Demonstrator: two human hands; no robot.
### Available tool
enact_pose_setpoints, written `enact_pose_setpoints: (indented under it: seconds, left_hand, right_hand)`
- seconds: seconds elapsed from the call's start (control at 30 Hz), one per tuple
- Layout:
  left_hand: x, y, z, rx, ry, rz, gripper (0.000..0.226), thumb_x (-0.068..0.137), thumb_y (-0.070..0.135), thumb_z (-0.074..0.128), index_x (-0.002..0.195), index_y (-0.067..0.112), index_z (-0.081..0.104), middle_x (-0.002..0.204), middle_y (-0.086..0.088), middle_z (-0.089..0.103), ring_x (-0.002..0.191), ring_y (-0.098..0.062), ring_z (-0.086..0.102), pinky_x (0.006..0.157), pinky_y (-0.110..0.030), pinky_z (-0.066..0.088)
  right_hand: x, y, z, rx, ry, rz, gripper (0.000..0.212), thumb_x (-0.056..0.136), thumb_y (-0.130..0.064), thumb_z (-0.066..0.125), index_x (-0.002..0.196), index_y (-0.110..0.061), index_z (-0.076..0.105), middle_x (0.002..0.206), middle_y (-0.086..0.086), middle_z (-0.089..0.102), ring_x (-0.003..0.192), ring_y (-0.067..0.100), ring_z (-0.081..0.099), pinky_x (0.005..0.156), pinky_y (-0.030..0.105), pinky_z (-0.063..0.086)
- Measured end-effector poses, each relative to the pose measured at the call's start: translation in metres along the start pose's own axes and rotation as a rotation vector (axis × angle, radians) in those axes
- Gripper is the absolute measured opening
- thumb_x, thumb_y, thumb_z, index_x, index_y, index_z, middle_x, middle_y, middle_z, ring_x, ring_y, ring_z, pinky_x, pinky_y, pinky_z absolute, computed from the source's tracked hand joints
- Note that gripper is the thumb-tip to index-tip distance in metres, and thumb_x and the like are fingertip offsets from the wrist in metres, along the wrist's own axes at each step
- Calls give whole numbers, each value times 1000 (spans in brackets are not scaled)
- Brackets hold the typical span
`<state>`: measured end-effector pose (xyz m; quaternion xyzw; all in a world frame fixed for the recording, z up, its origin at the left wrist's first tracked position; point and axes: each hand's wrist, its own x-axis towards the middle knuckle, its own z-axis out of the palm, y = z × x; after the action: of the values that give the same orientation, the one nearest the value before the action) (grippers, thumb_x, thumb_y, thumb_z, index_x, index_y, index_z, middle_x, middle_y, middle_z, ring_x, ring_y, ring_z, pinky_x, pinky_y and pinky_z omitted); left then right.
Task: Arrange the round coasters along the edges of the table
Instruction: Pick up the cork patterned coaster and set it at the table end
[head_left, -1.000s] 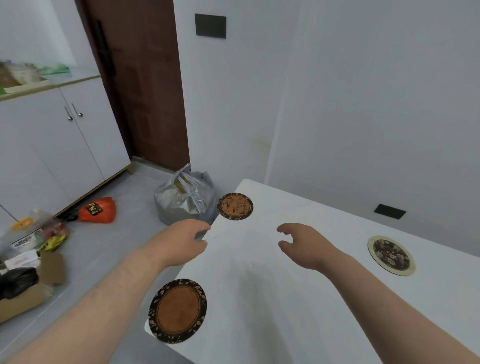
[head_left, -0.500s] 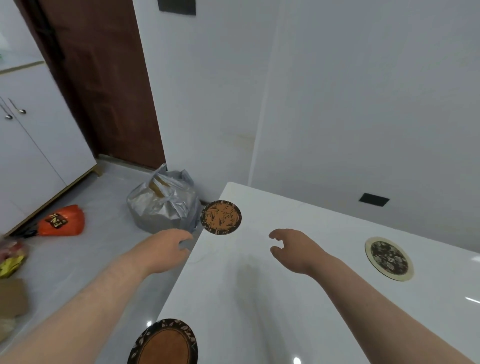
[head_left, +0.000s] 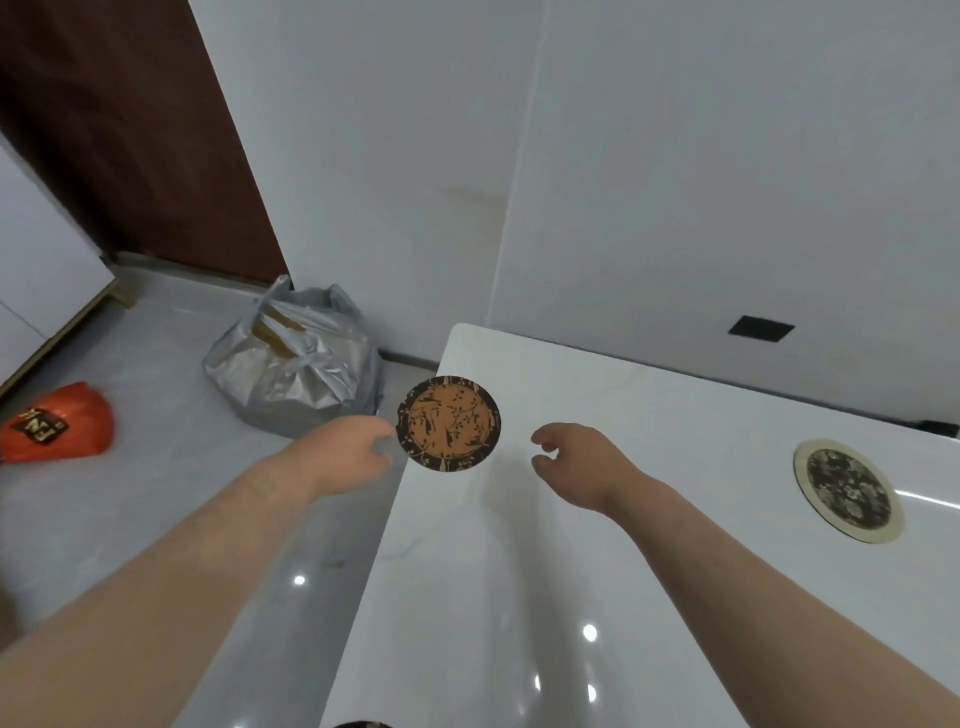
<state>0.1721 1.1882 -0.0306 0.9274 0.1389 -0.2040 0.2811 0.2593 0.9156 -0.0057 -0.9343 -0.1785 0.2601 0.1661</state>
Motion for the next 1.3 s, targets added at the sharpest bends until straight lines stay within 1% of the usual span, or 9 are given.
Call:
enact_pose_setpoints:
  seconds: [0.17,0.4,0.5,0.6,0.7,0.77,0.9,1.03,1.3]
  left_hand:
    - [50,-14,12,-21,-18,-20,46,89,25,57,135,18,51,139,-3,53,126,-20,49,105,-35,41]
    - [97,-22,34,-133,34,-137,48,87,34,63,125,9,50,124,-13,59,110,-25,57,94,-44,50]
    - [109,-26,41,-244,63,-146,34,86,25,65,116,10,58,115,-10,66,104,-24,61,90,-43,53]
    - [115,-27,45,-311,116,-142,23,84,13,65,107,11,64,101,-7,70,91,-21,64,83,-37,54]
    - [116,-29,47,-379,177,-158,33,84,5,67,115,10,59,80,-3,65,80,-23,65,79,-40,56]
    - [115,-31,48,-415,204,-158,25,82,2,68,102,14,60,68,-2,61,73,-23,66,76,-47,59]
    - [114,-29,49,-423,248,-149,20,81,2,70,80,18,58,73,-8,65,70,-22,68,72,-46,60]
    - [114,-21,51,-467,271,-122,20,81,2,71,75,18,60,72,-11,67,67,-21,69,73,-46,60]
    - [119,25,57,-521,273,-61,18,80,-1,70,76,13,60,75,-15,66,67,-24,68,65,-37,59]
  right_hand:
    - [50,-4,23,59,-5,31,41,92,-24,51,131,-14,56,131,4,60,120,21,54,99,29,41]
    - [94,-1,48,182,75,91,35,89,-21,59,122,-10,62,122,6,64,109,21,59,90,29,46]
    - [104,0,57,227,98,152,37,88,-20,61,119,0,61,122,13,65,112,28,59,96,35,48]
    - [112,-2,62,405,156,243,38,84,-15,64,112,10,60,115,23,65,104,37,61,95,47,51]
    - [119,-2,68,654,177,343,42,81,-16,71,121,-3,61,111,8,66,101,26,64,94,42,54]
    - [124,2,71,796,199,417,37,81,-12,72,115,-3,63,104,8,65,95,24,66,92,42,55]
    - [125,5,74,859,214,441,5,83,-7,69,84,-3,71,77,9,66,68,20,59,80,40,59]
    - [120,13,74,800,266,410,12,85,-9,68,73,-11,68,74,6,68,68,20,61,78,41,60]
    - [101,48,50,833,372,462,11,85,-9,69,74,-7,70,74,9,70,66,19,64,77,42,61]
